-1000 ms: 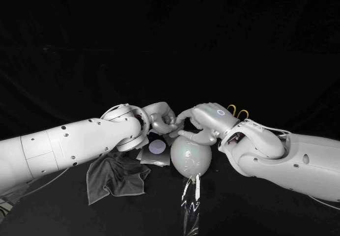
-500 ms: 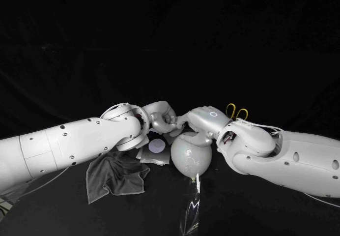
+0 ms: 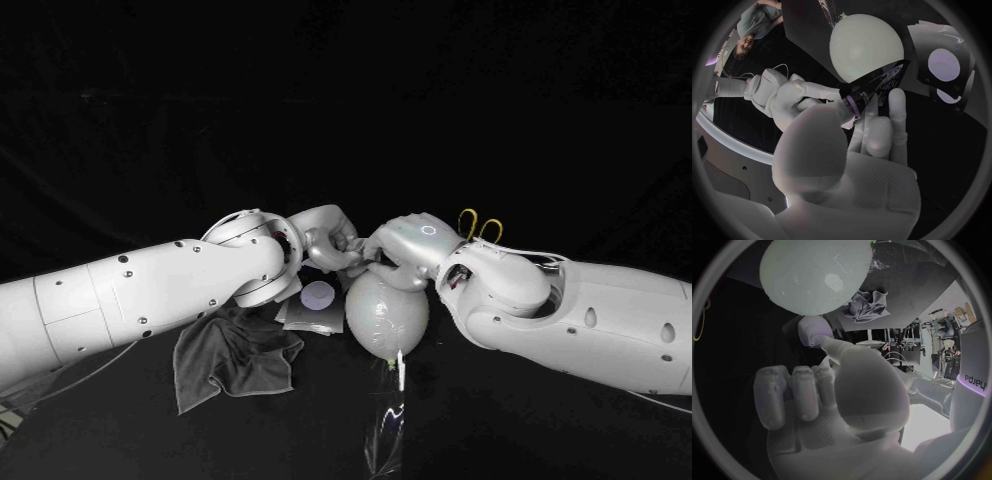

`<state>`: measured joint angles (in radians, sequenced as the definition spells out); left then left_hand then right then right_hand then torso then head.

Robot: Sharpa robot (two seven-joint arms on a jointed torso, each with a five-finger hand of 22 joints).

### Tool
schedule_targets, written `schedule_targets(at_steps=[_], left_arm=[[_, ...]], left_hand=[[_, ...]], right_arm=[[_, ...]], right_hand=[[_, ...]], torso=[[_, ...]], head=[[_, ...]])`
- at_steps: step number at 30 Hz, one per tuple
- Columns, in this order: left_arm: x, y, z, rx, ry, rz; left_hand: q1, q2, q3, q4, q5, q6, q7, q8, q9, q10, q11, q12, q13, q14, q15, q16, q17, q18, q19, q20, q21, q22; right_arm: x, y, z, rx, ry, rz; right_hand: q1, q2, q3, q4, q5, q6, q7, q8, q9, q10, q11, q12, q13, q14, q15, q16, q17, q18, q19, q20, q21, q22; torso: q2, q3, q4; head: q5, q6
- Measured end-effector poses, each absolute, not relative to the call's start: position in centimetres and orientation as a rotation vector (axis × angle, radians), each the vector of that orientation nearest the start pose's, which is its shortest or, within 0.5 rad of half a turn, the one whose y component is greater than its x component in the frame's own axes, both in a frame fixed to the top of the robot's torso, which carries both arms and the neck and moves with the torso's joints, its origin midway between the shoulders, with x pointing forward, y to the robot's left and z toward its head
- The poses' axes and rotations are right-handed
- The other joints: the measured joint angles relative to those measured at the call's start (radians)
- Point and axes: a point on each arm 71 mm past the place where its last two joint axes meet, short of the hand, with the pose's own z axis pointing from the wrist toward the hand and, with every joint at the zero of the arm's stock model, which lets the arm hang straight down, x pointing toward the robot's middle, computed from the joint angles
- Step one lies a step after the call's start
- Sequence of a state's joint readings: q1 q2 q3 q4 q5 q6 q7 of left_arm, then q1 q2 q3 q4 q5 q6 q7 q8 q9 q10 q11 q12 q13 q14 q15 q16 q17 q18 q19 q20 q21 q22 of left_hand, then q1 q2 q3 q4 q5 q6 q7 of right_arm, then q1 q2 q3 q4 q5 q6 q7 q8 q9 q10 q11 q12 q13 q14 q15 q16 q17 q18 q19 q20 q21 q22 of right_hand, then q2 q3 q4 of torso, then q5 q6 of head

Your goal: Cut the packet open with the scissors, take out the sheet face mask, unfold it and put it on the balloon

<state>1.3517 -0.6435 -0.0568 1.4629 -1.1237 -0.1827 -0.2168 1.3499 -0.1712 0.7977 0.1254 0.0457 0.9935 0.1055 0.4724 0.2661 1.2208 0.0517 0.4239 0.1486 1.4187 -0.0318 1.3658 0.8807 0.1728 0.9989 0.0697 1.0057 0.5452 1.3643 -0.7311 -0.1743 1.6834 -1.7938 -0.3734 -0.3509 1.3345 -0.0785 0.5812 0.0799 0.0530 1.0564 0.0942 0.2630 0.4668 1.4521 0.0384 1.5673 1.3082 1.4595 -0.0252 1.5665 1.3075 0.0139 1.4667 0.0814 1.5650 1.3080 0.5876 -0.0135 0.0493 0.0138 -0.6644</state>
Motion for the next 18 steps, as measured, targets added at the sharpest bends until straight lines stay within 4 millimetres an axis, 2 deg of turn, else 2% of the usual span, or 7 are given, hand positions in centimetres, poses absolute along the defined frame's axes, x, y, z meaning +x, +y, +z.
schedule_targets(at_steps=[4, 7, 18], left_arm=[[51.2, 11.9, -13.2, -0.014, 1.816, -0.815], [51.3, 12.0, -13.2, -0.016, 1.814, -0.813], [51.7, 12.3, -13.2, -0.025, 1.810, -0.801]], left_hand=[[0.000, 0.000, 0.000, 0.000, 0.000, 0.000, 0.000, 0.000, 0.000, 0.000, 0.000, 0.000, 0.000, 0.000, 0.000, 0.000, 0.000, 0.000, 0.000, 0.000, 0.000, 0.000], [0.000, 0.000, 0.000, 0.000, 0.000, 0.000, 0.000, 0.000, 0.000, 0.000, 0.000, 0.000, -0.001, 0.000, 0.000, 0.000, 0.000, 0.000, 0.000, 0.000, 0.000, 0.000], [0.000, 0.000, 0.000, 0.000, 0.000, 0.000, 0.000, 0.001, 0.000, 0.002, -0.002, 0.000, 0.000, 0.000, 0.000, 0.000, 0.001, -0.001, 0.000, 0.000, 0.000, 0.000]], right_arm=[[45.3, -10.9, -13.6, -0.489, 1.418, 0.528], [45.1, -10.9, -13.5, -0.495, 1.414, 0.532], [43.7, -11.5, -13.5, -0.530, 1.426, 0.560]], right_hand=[[-0.003, 0.005, 0.000, 0.000, -0.002, 0.011, -0.009, 0.011, 0.005, 0.004, -0.007, 0.000, 0.000, -0.002, -0.002, 0.000, 0.001, 0.000, -0.003, -0.005, -0.001, 0.000], [-0.006, 0.008, 0.003, -0.003, -0.005, 0.017, -0.010, 0.015, 0.006, 0.003, -0.012, 0.000, 0.000, -0.004, -0.004, -0.002, 0.001, 0.000, -0.002, -0.008, -0.001, 0.000], [-0.010, 0.012, 0.003, -0.003, -0.007, 0.018, -0.010, 0.016, 0.006, 0.003, -0.012, 0.000, -0.001, -0.004, -0.004, 0.001, 0.001, 0.000, 0.001, -0.012, -0.001, 0.000]], torso=[[0.000, 0.0000, 0.0000], [0.000, 0.0000, 0.0002], [-0.001, 0.0000, -0.0008]], head=[[-0.001, -0.001], [-0.002, -0.001], [0.003, -0.002]])
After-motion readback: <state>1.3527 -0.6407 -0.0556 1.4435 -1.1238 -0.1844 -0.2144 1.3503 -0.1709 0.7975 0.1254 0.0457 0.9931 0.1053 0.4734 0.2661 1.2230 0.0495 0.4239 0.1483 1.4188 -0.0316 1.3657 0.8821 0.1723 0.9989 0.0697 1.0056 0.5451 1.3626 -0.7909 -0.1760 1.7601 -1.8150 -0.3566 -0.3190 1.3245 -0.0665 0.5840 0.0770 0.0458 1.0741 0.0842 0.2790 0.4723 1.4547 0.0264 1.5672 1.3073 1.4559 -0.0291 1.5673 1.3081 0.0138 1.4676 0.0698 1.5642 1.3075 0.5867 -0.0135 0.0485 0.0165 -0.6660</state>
